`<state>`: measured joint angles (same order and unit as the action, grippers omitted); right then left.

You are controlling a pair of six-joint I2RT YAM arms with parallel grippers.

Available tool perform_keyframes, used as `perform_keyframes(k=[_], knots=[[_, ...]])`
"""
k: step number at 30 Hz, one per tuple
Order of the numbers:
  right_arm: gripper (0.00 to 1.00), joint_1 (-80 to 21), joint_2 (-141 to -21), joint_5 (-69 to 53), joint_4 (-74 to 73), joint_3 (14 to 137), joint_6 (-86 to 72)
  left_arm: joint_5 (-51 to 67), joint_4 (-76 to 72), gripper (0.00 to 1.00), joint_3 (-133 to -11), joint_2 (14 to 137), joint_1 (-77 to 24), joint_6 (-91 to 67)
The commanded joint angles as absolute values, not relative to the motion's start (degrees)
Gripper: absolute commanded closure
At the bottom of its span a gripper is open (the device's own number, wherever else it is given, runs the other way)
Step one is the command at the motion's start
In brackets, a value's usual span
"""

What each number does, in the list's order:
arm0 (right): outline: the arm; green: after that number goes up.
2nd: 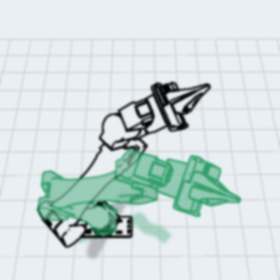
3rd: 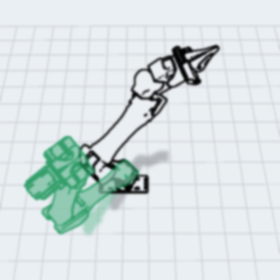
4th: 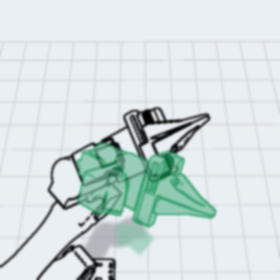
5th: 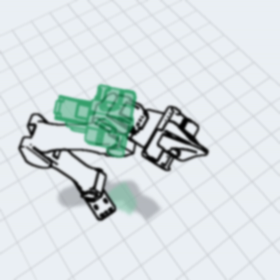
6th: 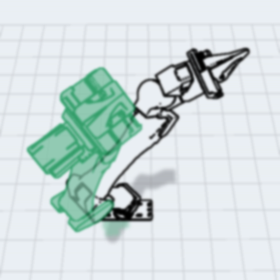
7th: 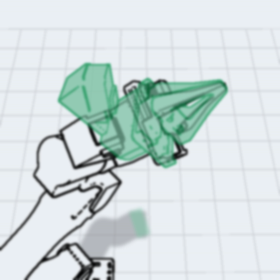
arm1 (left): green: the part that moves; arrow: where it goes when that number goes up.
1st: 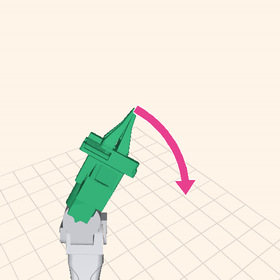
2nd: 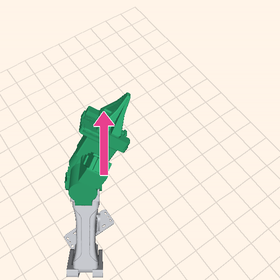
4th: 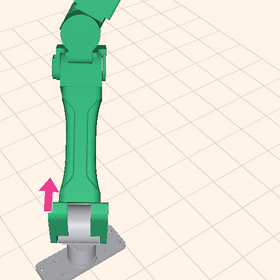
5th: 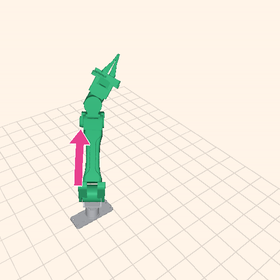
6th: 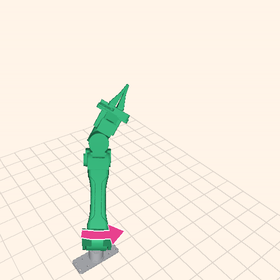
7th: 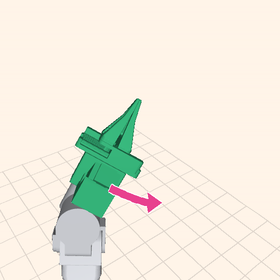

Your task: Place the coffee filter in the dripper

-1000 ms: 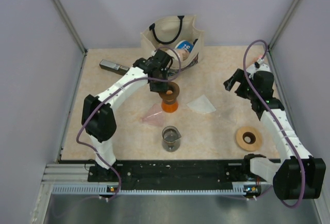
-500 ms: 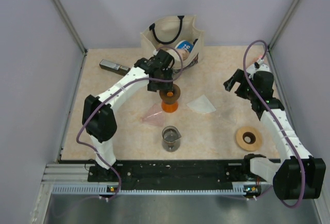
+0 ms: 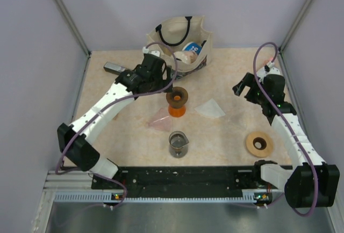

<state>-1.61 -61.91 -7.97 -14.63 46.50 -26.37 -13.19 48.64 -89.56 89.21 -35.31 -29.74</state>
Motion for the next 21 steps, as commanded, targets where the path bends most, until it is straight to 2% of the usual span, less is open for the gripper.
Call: perform_keyframes(k=[1, 9, 13, 21], knots=[[0.01, -1.14, -61.61, -9.75, -13.80, 48.16, -25.49, -22.04, 44.12, 0.01, -82.81, 81.23, -35.16, -31.02], [0.01, -1.14, -63.46, -9.41, -13.27, 48.16, -25.40, -23.21, 44.30, 0.01, -69.10, 71.46, -34.72, -36.73], [0.01, -1.14, -63.28, -8.44, -13.18, 47.81, -25.40, -19.26, 43.60, 0.01, -64.52, 73.12, -34.80, -39.90], [0.01, -1.14, -63.02, -8.00, -12.66, 46.93, -25.93, -14.24, 42.10, 0.01, -64.25, 80.76, -34.89, -43.24]])
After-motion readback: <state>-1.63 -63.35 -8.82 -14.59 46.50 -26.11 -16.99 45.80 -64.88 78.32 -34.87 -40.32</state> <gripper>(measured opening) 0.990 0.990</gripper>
